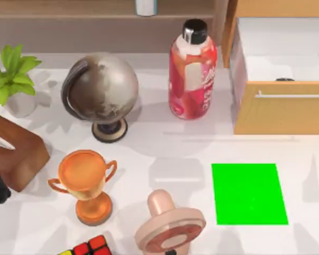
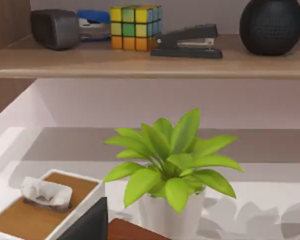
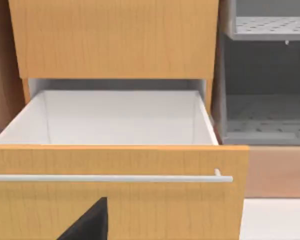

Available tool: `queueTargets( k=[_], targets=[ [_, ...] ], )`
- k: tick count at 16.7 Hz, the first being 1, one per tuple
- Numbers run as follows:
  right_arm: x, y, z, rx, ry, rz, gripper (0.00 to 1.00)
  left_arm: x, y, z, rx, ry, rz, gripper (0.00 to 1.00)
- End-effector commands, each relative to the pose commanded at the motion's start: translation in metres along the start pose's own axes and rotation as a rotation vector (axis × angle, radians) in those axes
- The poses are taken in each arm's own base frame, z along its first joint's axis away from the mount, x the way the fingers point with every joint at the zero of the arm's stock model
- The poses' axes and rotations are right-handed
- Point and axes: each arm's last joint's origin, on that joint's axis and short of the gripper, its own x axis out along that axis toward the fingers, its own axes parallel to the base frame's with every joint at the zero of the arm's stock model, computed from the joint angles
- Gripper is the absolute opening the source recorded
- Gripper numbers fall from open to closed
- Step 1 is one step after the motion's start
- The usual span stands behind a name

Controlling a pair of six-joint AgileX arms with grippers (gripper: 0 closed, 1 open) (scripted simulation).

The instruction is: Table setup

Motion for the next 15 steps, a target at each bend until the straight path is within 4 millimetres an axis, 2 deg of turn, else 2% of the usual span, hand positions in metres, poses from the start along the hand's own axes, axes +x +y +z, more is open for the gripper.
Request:
queueTargets(
  k=[3, 5, 9, 12, 15],
  targets=[
    [0.000, 0.000, 0.002, 0.001, 0.007, 0.004, 1.00, 0.000, 0.000, 0.000, 0.000, 0.000, 0.000, 1.00],
    [0.000, 0.001, 0.012, 0.004, 0.042, 0.016, 1.00, 0.000, 0.000, 0.000, 0.000, 0.000, 0.000, 1.00],
    [0.010, 0.004, 0.054, 0.016, 0.186, 0.037, 1.00, 0.000, 0.000, 0.000, 0.000, 0.000, 0.000, 1.00],
    [0.037, 0.007, 0.097, 0.025, 0.357, 0.038, 1.00, 0.000, 0.000, 0.000, 0.000, 0.000, 0.000, 1.00],
    [0.087, 0.013, 0.134, 0.031, 0.560, 0.038, 1.00, 0.000, 0.000, 0.000, 0.000, 0.000, 0.000, 1.00]
  ],
)
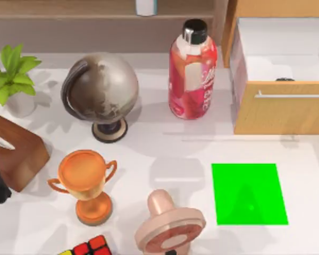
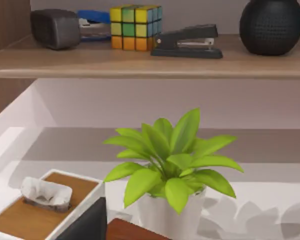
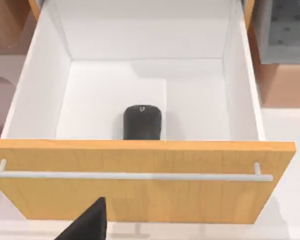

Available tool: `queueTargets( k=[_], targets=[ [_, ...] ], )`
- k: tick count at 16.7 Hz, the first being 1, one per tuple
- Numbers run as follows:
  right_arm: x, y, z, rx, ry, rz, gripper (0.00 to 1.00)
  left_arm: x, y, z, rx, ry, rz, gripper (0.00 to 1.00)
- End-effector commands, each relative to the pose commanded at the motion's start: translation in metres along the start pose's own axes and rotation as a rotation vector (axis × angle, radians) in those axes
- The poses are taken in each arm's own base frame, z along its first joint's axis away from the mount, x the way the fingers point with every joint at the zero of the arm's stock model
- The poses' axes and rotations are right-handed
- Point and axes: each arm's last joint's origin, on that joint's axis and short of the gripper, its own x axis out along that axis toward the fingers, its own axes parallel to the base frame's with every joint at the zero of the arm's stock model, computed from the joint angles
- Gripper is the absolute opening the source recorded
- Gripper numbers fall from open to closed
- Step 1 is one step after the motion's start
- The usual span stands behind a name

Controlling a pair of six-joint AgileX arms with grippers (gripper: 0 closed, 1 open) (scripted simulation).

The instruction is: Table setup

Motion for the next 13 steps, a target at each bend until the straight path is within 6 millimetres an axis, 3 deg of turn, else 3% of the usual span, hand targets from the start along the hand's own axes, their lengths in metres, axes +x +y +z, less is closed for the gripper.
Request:
queueTargets(
  k=[3, 6, 9, 13],
  targets=[
    [0.050, 0.010, 0.051, 0.002, 0.215, 0.000, 1.00, 0.000, 0.000, 0.000, 0.000, 0.000, 0.000, 1.00],
    [0.120, 0.023, 0.081, -0.003, 0.426, -0.003, 1.00, 0.000, 0.000, 0.000, 0.000, 0.000, 0.000, 1.00],
    [0.194, 0.036, 0.084, -0.010, 0.619, -0.013, 1.00, 0.000, 0.000, 0.000, 0.000, 0.000, 0.000, 1.00],
    [0.272, 0.046, 0.064, -0.013, 0.814, -0.033, 1.00, 0.000, 0.000, 0.000, 0.000, 0.000, 0.000, 1.00]
  ],
)
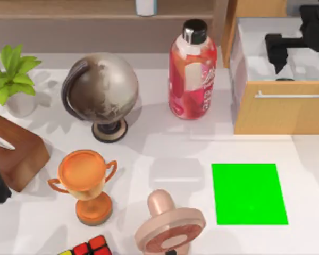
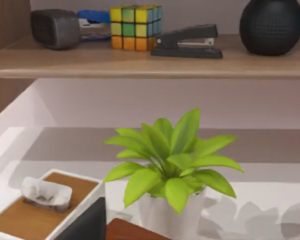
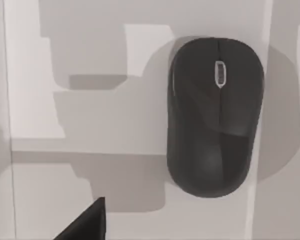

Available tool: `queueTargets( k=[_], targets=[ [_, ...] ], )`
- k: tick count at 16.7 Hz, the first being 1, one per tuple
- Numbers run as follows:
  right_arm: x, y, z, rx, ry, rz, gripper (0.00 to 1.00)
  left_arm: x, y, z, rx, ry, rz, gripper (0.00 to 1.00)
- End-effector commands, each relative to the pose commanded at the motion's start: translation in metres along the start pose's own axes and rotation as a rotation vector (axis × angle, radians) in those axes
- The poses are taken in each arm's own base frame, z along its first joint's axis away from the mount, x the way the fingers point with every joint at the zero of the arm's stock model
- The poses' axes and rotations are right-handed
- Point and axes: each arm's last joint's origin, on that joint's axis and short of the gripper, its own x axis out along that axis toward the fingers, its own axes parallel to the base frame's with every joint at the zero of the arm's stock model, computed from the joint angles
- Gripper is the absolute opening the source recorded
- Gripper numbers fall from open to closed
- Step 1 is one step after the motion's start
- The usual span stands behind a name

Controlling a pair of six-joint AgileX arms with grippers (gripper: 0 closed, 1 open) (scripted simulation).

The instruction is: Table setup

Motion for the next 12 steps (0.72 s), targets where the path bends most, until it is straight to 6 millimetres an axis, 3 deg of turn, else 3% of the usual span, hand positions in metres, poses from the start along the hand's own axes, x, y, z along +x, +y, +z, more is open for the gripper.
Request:
queueTargets(
  k=[4, 12],
  targets=[
    [0.037, 0.002, 0.017, 0.012, 0.089, -0.011, 1.00, 0.000, 0.000, 0.000, 0.000, 0.000, 0.000, 1.00],
    [0.042, 0.001, 0.018, 0.017, 0.097, -0.012, 1.00, 0.000, 0.000, 0.000, 0.000, 0.000, 0.000, 1.00]
  ],
)
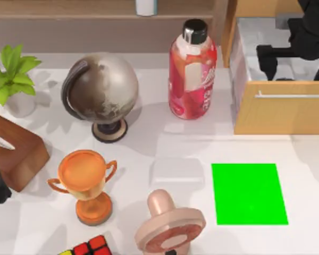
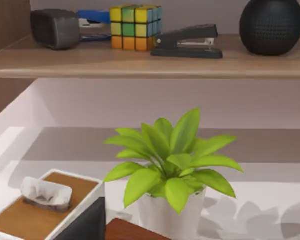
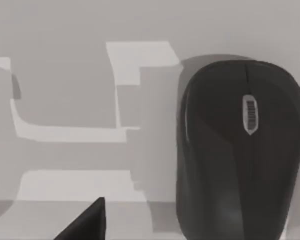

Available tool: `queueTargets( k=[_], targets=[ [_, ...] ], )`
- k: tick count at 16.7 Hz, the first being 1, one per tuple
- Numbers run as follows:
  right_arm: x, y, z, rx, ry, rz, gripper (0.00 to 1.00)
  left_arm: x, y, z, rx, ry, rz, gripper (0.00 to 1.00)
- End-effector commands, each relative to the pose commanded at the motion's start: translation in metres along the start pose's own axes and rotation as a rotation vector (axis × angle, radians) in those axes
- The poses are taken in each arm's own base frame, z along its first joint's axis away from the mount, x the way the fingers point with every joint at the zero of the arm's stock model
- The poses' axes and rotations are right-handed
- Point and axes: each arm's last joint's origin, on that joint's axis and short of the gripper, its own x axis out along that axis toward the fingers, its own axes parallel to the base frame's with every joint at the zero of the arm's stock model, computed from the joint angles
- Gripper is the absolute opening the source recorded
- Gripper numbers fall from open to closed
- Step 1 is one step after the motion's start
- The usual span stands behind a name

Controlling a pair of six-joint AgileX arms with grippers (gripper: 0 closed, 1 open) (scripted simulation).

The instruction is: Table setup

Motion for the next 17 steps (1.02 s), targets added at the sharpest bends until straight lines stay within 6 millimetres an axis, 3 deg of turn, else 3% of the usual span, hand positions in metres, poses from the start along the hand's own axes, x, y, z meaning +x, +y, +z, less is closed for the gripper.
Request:
queueTargets(
  k=[10, 13, 17],
  targets=[
    [0.029, 0.001, 0.000, -0.001, 0.000, 0.000, 1.00, 0.000, 0.000, 0.000, 0.000, 0.000, 0.000, 1.00],
    [0.029, 0.001, 0.000, -0.001, 0.000, 0.000, 1.00, 0.000, 0.000, 0.000, 0.000, 0.000, 0.000, 1.00],
    [0.029, 0.001, 0.000, -0.001, 0.000, 0.000, 0.70, 0.000, 0.000, 0.000, 0.000, 0.000, 0.000, 1.00]
  ],
)
